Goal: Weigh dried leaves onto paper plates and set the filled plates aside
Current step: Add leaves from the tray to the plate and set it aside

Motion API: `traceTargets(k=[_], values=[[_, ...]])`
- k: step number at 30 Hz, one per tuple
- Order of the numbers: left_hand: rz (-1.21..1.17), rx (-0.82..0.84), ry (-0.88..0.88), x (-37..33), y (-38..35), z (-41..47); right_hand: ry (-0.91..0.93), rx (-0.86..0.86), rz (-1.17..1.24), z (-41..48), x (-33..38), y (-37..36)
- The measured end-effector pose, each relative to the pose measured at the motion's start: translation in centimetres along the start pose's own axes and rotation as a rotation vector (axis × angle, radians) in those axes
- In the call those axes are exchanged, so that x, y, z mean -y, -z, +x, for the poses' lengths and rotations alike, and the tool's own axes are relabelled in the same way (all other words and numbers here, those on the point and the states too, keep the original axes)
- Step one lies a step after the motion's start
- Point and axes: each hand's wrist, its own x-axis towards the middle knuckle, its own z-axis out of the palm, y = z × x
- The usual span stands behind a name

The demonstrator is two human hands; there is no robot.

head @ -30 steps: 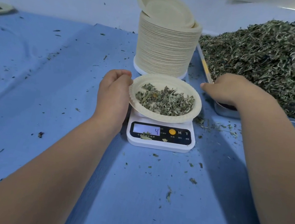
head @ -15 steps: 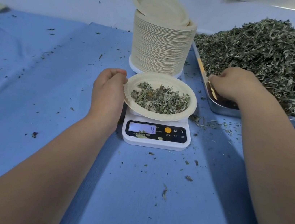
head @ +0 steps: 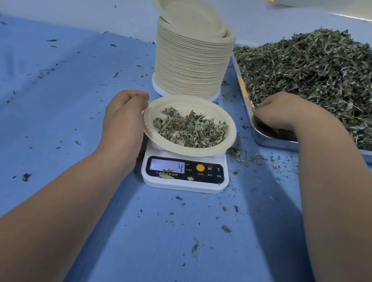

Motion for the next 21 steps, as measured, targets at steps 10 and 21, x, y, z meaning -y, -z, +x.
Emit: traceTargets(k=[10, 21], values=[[-0.007, -0.005, 0.010, -0.3, 0.0, -0.1, -0.086, 0.137, 0.065, -0.6, 1.2, -0.9], [-0.003, -0.010, 0.020, -0.3, -0.1, 0.0, -0.052, 0.065, 0.091, 0.1, 1.3, -1.8]])
